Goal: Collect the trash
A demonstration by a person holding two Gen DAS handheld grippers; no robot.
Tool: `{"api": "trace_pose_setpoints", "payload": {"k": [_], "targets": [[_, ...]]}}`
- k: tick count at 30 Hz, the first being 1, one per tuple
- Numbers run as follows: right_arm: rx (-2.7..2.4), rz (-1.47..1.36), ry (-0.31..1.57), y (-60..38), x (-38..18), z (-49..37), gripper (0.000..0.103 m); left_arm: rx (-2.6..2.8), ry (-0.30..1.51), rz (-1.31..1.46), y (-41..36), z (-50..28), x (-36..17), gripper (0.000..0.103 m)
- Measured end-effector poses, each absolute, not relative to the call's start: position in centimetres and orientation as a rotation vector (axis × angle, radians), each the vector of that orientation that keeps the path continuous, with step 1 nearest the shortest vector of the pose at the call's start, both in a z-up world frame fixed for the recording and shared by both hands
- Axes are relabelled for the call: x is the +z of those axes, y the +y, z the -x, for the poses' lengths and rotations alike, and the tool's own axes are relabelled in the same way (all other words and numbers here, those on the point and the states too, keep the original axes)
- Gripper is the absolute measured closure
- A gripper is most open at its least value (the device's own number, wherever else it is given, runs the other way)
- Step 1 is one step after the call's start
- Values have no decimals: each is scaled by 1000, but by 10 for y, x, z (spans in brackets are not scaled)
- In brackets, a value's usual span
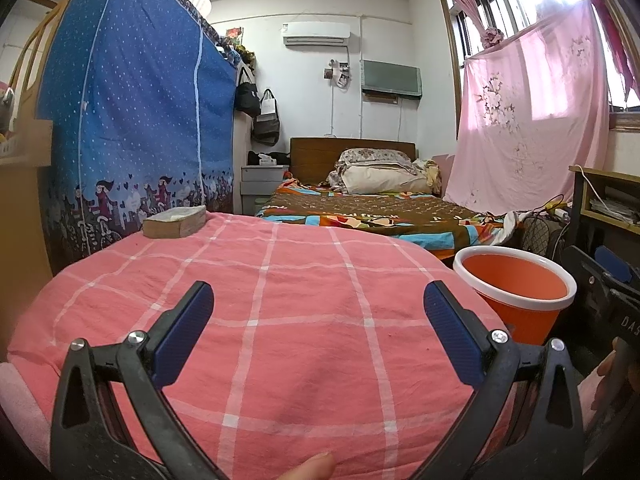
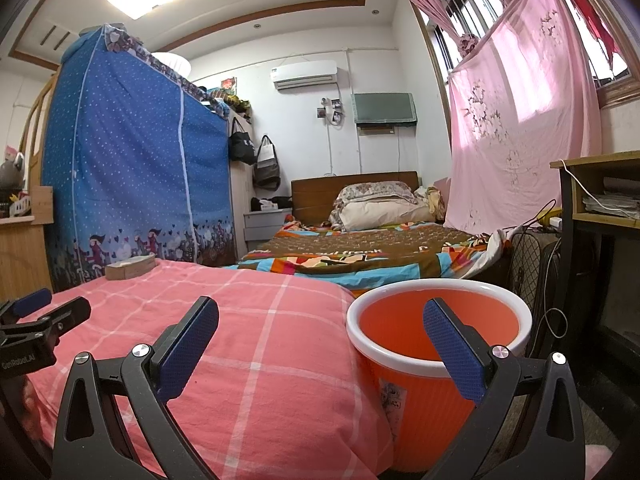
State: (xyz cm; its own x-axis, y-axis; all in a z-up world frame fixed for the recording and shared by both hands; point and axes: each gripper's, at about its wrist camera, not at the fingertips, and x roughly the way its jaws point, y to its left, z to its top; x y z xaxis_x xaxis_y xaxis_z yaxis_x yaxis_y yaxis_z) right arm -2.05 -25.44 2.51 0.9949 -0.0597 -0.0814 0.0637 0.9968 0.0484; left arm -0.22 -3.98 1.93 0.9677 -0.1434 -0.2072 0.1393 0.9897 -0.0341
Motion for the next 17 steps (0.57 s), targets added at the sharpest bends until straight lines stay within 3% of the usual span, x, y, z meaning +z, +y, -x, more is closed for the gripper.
{"api": "trace_pose_setpoints", "payload": {"k": [17], "targets": [[-62, -52, 85, -254, 24, 20, 0, -119, 185, -17, -42, 5, 21, 0]]}}
